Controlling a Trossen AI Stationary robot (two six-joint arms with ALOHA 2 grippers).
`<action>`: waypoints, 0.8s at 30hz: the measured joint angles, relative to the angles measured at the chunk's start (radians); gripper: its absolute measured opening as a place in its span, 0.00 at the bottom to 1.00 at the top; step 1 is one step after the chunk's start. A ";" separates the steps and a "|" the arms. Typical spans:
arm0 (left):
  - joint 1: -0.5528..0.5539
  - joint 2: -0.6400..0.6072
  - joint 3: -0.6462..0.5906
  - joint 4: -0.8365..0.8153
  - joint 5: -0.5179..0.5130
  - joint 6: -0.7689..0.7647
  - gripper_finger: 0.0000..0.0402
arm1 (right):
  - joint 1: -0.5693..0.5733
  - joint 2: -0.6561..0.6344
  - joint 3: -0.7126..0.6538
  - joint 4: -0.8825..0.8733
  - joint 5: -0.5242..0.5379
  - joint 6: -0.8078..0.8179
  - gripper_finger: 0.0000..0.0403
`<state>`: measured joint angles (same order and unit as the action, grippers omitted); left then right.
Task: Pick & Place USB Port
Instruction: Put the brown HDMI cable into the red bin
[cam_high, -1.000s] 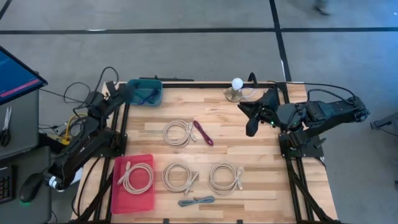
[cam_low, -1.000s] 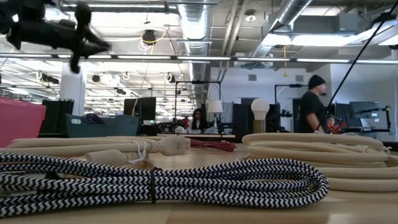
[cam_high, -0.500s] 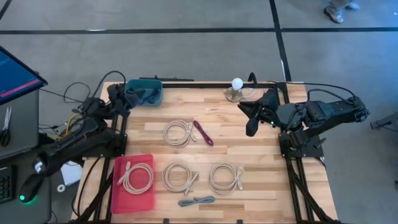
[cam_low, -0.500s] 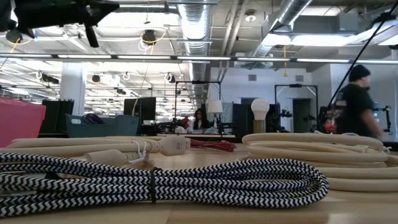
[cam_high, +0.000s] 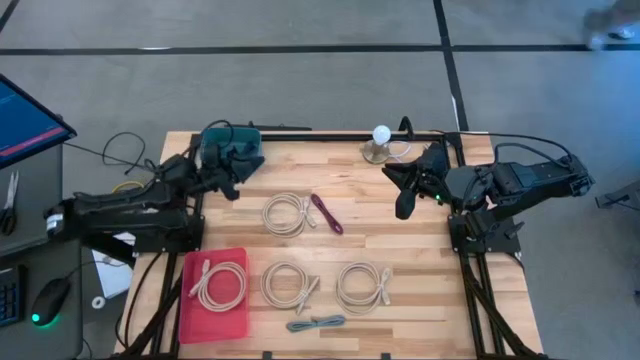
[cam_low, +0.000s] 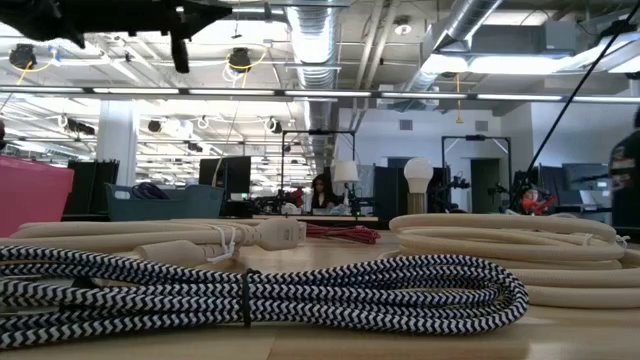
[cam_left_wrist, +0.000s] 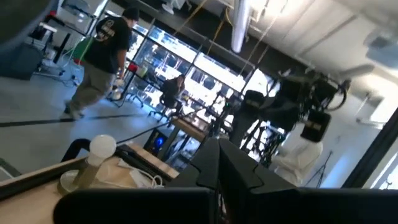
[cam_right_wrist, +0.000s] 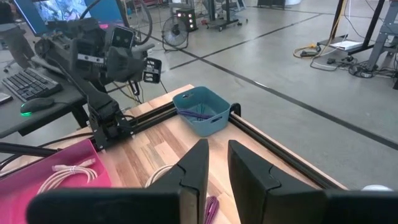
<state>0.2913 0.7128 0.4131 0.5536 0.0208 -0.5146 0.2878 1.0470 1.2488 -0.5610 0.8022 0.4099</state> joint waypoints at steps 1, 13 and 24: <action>-0.016 0.013 0.012 -0.001 -0.011 0.020 0.01 | 0.000 0.000 0.000 0.000 -0.001 0.000 0.13; -0.184 0.031 0.285 -0.508 -0.238 0.286 0.01 | 0.000 0.000 0.000 -0.010 -0.020 0.000 0.13; -0.396 0.023 0.378 -0.731 -0.485 0.508 0.01 | 0.000 -0.001 0.000 -0.066 -0.022 0.001 0.13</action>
<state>-0.1045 0.7361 0.7914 -0.1773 -0.4644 -0.0065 0.2874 1.0462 1.2488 -0.6271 0.7799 0.4112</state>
